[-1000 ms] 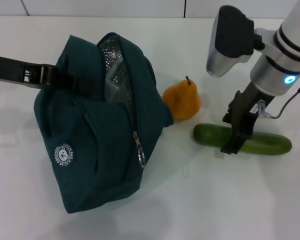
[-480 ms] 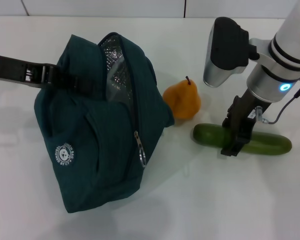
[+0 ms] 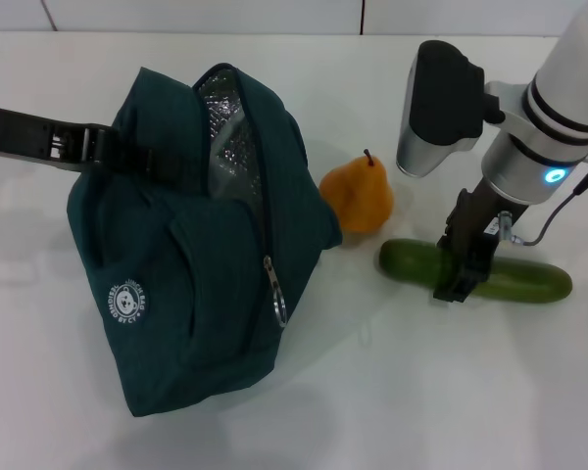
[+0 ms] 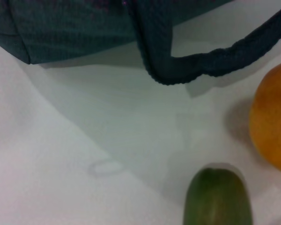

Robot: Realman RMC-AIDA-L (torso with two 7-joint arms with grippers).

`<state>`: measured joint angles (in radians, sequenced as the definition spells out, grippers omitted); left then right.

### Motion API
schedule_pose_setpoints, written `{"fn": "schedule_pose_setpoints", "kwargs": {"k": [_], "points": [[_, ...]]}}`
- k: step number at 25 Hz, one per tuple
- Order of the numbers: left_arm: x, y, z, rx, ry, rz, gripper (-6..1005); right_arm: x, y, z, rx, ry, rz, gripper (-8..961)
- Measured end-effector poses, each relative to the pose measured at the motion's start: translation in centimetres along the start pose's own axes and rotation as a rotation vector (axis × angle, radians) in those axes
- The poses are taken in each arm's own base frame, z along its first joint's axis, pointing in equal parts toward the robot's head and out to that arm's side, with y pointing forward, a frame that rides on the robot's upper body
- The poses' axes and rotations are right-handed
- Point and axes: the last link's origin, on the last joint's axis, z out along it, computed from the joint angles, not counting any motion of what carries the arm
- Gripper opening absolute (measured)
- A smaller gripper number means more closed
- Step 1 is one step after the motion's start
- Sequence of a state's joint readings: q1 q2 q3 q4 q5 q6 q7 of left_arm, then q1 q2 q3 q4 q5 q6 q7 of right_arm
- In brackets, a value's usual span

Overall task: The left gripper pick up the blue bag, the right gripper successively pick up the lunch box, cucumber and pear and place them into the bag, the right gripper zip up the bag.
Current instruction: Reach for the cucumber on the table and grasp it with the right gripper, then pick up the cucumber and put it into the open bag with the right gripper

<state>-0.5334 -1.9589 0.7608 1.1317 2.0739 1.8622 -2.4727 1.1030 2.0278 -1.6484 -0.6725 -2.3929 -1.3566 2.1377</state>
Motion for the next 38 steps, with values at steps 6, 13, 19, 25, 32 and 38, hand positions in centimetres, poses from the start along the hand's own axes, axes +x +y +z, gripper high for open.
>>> {"fn": "schedule_pose_setpoints", "kwargs": {"k": [6,13,19,25,32,38], "points": [[0.1,0.0,0.0,-0.001,0.000,0.001,42,-0.2,-0.2,0.0,0.014,-0.007,0.003,614],[-0.1,-0.1,-0.3,0.002,0.007,-0.007,42,-1.0,0.1,-1.1,0.015,-0.018,0.002,579],[-0.1,-0.2,-0.3,0.002,0.010,-0.009,42,-1.0,1.2,-5.6,-0.029,-0.113,0.017,579],[-0.3,-0.2,-0.5,0.002,0.015,-0.015,42,-0.2,0.9,-10.3,0.091,-0.249,0.039,579],[-0.4,-0.2,-0.5,-0.005,0.023,-0.016,42,1.3,0.2,-13.4,0.183,-0.554,0.081,579],[0.0,0.0,-0.6,-0.005,0.026,-0.008,42,1.3,0.6,-14.7,0.193,-0.905,0.024,580]]}}
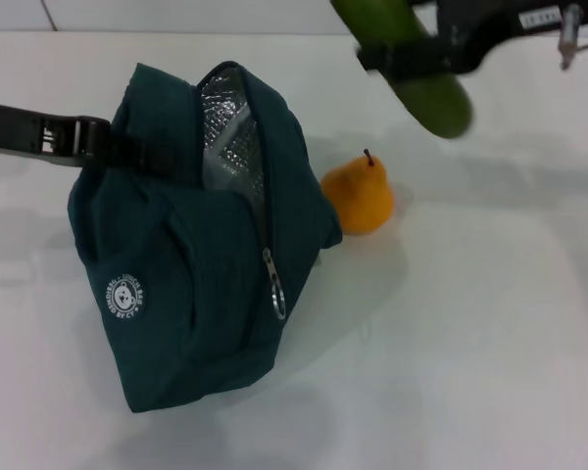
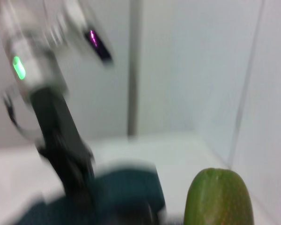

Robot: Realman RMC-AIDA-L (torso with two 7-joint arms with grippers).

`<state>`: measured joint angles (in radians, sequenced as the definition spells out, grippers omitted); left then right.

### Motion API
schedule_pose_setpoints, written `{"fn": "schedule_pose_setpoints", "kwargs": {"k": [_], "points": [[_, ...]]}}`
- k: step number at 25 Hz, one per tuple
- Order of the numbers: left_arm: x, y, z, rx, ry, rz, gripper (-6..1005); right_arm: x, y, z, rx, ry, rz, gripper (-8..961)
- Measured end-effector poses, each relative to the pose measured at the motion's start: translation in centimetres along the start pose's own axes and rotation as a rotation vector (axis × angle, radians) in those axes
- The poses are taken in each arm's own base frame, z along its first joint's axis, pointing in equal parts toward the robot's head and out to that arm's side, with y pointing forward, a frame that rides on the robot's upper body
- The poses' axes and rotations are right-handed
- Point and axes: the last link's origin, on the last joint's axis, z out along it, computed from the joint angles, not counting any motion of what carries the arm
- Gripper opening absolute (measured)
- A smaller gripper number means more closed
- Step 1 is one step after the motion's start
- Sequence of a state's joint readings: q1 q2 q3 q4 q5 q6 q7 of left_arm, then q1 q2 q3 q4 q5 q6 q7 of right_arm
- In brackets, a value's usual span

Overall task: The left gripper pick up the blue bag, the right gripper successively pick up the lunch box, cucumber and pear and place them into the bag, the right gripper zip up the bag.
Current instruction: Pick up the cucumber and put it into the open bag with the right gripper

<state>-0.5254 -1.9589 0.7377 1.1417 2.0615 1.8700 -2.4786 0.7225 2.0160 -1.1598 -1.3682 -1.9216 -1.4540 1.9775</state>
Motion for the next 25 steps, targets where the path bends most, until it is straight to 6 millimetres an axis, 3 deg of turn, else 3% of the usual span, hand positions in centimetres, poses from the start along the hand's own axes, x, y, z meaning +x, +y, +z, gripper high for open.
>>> {"fn": "schedule_pose_setpoints", "kwargs": {"k": [1,9,16,25], "points": [[0.1,0.0,0.0,-0.002,0.000,0.003,42,-0.1,0.2,0.2,-0.029,-0.099,0.002,580],[0.0,0.1,0.3,-0.010,-0.002,0.006,42,1.3,0.6,1.8,-0.142,-0.412,0.109,580],[0.0,0.2,0.5,-0.013,-0.005,0.008,43,2.6,2.6,5.1,-0.224,-0.500,0.101,580],[-0.2,0.2,0.5,-0.015,-0.006,0.003,43,3.1,4.4,6.7,-0.265,-0.532,0.075,580]]}}
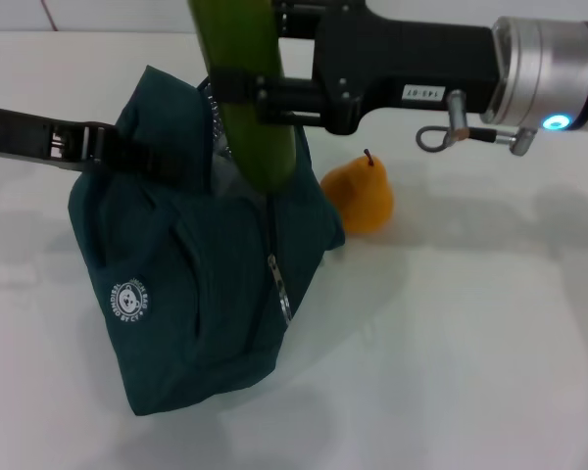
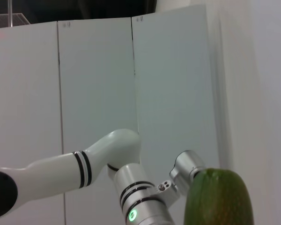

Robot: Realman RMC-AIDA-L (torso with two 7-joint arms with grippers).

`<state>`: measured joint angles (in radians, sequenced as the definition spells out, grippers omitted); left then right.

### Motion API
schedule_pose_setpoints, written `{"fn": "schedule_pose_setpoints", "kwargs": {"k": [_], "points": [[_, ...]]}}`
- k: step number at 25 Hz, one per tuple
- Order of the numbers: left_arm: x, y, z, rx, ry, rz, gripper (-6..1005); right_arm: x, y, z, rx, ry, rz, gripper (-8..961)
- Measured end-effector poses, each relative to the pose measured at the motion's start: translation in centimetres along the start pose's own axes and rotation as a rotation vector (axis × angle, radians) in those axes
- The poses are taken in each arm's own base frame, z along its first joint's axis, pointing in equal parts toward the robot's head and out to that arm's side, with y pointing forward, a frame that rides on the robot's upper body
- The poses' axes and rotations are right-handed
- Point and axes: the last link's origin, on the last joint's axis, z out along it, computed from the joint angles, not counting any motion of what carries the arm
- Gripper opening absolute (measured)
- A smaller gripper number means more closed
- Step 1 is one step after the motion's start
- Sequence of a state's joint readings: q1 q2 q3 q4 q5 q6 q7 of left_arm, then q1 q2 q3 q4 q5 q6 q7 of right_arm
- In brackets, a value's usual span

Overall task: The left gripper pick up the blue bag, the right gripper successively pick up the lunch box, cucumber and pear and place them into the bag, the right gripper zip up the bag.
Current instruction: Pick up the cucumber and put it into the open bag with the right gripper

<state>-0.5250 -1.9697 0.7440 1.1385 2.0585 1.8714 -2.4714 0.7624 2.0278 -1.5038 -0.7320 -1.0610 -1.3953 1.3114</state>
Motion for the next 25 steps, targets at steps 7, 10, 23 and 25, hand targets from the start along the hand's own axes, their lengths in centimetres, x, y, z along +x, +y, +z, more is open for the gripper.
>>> {"fn": "schedule_pose_setpoints", "kwargs": {"k": [7,10,23,25], "points": [[-0.2,-0.1,0.0,-0.003,0.002,-0.007,43,1.4,0.7,0.6,-0.017,-0.001,0.022,579],[-0.3,-0.1,0.0,-0.002,0.003,-0.010,43,1.9,1.2,0.8,-0.032,0.010,0.029,580],[-0.5,-0.3,-0.2,0.003,0.009,-0.010,43,4.1,2.2,0.6,-0.036,0.033,0.068,582],[-0.5,-0.3,-0.2,0.003,0.009,-0.010,43,4.2,2.4,0.6,-0.041,0.035,0.066,583]]}}
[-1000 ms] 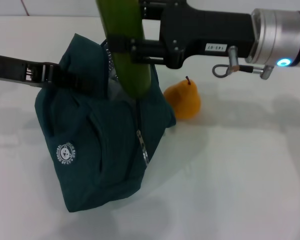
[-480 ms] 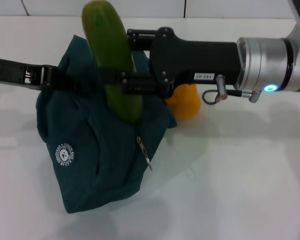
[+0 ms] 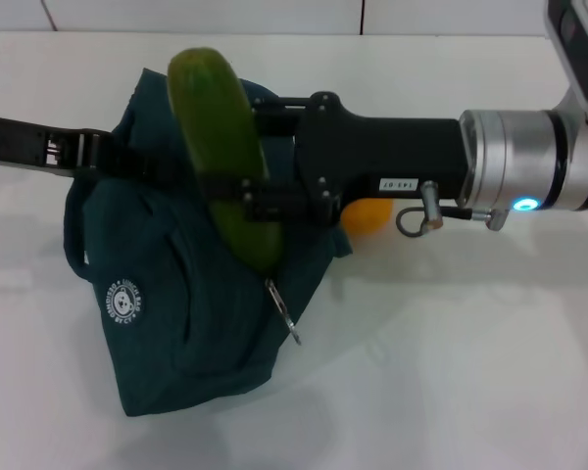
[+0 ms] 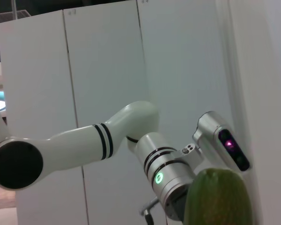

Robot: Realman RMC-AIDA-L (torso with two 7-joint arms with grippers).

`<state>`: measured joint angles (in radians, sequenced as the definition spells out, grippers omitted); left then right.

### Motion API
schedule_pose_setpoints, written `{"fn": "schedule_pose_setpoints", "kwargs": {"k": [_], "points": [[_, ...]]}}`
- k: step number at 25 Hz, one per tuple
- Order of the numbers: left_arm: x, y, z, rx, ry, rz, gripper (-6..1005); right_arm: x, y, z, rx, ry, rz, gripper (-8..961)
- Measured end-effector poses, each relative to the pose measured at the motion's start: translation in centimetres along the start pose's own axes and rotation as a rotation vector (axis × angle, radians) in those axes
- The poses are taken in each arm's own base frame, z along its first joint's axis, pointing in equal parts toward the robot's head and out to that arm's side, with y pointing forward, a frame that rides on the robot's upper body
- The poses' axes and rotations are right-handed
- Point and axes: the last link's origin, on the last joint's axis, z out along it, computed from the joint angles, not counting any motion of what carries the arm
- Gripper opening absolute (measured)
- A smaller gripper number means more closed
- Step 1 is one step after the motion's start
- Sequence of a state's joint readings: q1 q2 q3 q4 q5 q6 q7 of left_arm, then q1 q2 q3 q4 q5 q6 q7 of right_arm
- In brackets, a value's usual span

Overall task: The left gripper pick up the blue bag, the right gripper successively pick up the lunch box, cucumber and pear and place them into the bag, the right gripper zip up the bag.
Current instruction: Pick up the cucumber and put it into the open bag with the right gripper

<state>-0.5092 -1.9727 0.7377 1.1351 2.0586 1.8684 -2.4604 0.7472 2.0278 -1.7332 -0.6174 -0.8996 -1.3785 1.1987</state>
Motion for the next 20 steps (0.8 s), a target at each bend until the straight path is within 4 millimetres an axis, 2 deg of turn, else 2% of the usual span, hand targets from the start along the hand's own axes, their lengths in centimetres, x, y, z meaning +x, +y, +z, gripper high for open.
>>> {"fn": "schedule_pose_setpoints", "kwargs": {"k": [20], "points": [[-0.2,-0.1,-0.1,0.002,0.000,-0.006,43,1.8,0.1,-0.3,0.057,0.039,-0.019,586]]}}
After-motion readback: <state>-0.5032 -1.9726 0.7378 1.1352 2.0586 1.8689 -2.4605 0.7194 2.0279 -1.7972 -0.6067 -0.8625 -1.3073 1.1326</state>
